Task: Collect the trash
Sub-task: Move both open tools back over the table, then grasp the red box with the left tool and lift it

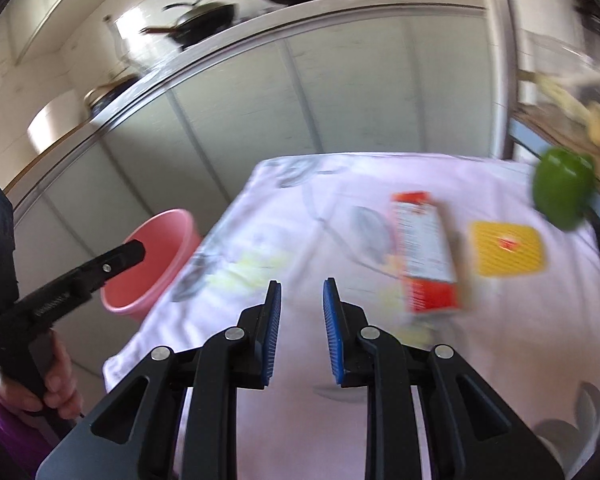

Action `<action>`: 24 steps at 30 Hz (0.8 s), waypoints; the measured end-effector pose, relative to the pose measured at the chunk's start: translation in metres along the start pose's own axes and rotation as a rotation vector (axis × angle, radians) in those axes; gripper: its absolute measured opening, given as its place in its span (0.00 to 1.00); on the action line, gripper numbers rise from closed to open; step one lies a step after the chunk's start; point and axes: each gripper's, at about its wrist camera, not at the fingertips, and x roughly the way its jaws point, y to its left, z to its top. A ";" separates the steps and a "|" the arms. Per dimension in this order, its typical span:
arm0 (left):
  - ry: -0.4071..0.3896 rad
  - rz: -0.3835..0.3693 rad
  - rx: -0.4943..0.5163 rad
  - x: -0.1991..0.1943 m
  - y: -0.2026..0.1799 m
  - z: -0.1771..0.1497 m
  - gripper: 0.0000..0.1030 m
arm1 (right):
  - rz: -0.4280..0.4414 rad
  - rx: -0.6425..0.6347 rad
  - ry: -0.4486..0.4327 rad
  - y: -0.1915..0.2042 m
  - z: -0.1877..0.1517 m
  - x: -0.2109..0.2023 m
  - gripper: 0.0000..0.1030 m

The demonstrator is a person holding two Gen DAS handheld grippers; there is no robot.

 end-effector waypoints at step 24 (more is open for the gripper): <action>0.366 0.024 0.028 0.169 -0.167 0.011 0.45 | -0.083 0.195 -0.012 -0.121 -0.042 -0.035 0.22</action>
